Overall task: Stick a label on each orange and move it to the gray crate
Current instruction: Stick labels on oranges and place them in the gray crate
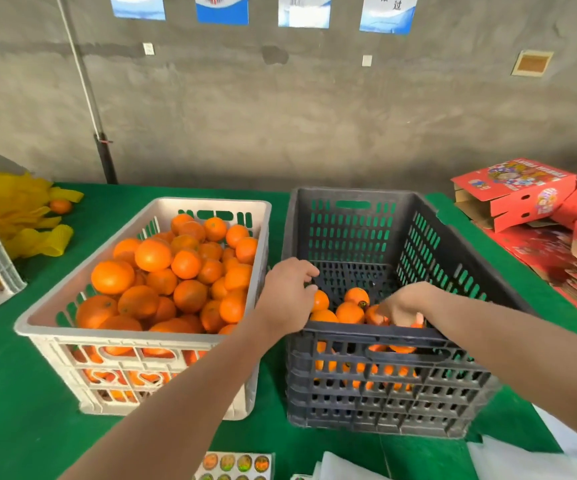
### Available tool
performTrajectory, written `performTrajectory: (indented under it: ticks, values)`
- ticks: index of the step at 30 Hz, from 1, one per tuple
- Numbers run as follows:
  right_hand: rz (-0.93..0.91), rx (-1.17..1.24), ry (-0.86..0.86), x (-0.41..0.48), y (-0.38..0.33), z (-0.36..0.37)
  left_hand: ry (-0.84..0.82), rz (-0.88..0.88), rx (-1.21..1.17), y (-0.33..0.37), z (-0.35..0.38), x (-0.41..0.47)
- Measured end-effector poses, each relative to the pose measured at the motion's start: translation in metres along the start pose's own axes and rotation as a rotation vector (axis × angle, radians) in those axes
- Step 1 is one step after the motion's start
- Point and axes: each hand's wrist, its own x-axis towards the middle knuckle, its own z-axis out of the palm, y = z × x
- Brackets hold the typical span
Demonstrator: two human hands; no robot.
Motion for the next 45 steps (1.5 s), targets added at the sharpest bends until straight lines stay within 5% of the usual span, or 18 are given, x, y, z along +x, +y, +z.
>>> performTrajectory:
  ticks: [6,10,13,15,17,21,24,27,29,31,34,36,39,45]
  values:
    - [0.018,0.026,0.104,0.026,-0.006,-0.002,0.086,0.038,-0.166,-0.011,-0.005,-0.002]
    - [-0.017,0.203,0.720,0.011,-0.003,-0.016,0.212,-0.102,-0.183,-0.052,-0.037,0.016]
    - [-0.135,0.404,1.200,-0.008,-0.013,-0.028,0.178,-0.300,0.174,-0.111,-0.071,0.041]
    - [-0.227,0.460,1.366,-0.023,-0.032,-0.034,0.078,-0.474,0.454,-0.148,-0.092,0.054]
    - [-0.305,0.476,1.414,-0.038,-0.056,-0.035,-0.013,-0.578,0.540,-0.179,-0.108,0.060]
    - [-0.391,0.491,1.372,-0.054,-0.093,-0.034,-0.130,-0.484,0.651,-0.225,-0.116,0.060]
    - [-0.397,0.580,1.389,-0.068,-0.107,-0.027,-0.068,-0.477,0.615,-0.232,-0.118,0.060]
    - [-0.578,0.688,1.544,-0.090,-0.127,-0.003,0.126,-0.519,0.260,-0.216,-0.118,0.053]
    - [-0.746,0.713,1.515,-0.094,-0.145,0.032,0.303,-0.508,-0.116,-0.194,-0.116,0.044]
    - [-0.738,0.660,1.254,-0.080,-0.160,0.070,0.385,-0.432,-0.471,-0.163,-0.114,0.027]
    - [-0.338,0.496,0.596,-0.038,-0.160,0.118,0.245,-0.344,-0.754,-0.110,-0.112,-0.015]
    - [-0.137,0.450,0.327,-0.017,-0.154,0.141,0.087,-0.326,-0.793,-0.082,-0.106,-0.045]
    - [-0.105,0.586,0.291,0.000,-0.151,0.161,-0.050,-0.344,-0.880,-0.054,-0.086,-0.089]
    - [-0.244,0.839,0.544,0.000,-0.151,0.161,-0.365,-0.579,-1.128,-0.039,-0.014,-0.157]
